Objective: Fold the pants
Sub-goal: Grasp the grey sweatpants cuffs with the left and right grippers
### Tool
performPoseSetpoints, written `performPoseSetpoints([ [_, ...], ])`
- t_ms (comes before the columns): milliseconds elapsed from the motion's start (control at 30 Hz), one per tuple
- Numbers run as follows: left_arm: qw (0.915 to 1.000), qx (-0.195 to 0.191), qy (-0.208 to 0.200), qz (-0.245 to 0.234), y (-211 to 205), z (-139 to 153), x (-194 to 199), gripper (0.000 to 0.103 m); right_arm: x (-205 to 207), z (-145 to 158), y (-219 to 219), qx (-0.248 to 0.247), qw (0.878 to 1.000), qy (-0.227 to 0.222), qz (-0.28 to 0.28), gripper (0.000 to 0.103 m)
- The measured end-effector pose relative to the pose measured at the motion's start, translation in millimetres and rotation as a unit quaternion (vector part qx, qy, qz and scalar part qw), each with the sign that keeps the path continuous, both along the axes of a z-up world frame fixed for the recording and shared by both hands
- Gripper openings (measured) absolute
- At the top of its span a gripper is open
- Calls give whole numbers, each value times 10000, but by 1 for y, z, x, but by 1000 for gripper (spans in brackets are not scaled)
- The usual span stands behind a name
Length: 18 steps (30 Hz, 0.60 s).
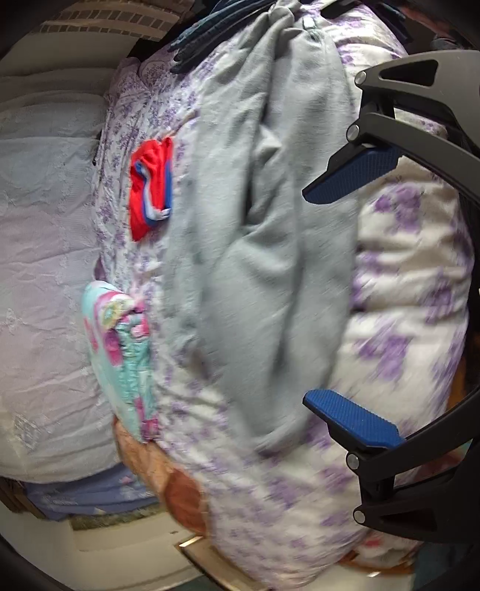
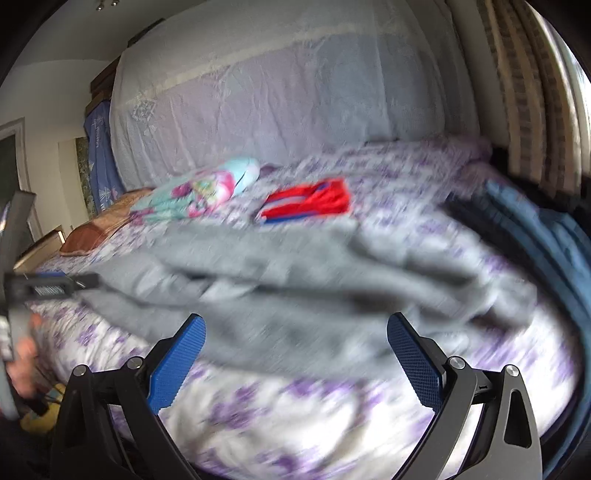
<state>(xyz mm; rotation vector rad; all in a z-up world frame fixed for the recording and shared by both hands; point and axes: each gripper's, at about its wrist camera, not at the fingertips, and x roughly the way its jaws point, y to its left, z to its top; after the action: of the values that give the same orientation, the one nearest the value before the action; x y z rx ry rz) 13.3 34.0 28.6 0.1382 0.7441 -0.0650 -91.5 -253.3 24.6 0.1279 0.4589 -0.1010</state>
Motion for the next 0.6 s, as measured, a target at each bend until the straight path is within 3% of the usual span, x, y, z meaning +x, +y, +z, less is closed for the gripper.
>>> performPoseSetpoints([
  [133, 9994, 314, -22, 133, 24, 48, 55, 98, 1, 31, -62, -29, 9971, -259, -718, 99],
  [233, 9984, 558, 71, 93, 28, 54, 116, 98, 4, 39, -105, 50, 9926, -242, -1187, 99],
  [433, 9940, 679, 844, -136, 15, -9, 239, 98, 7, 15, -161, 638, 9792, 208, -1914, 99],
  [600, 9850, 471, 1630, -321, 4, -62, 287, 96, 10, 0, -175, 754, 9753, 376, -2043, 99],
])
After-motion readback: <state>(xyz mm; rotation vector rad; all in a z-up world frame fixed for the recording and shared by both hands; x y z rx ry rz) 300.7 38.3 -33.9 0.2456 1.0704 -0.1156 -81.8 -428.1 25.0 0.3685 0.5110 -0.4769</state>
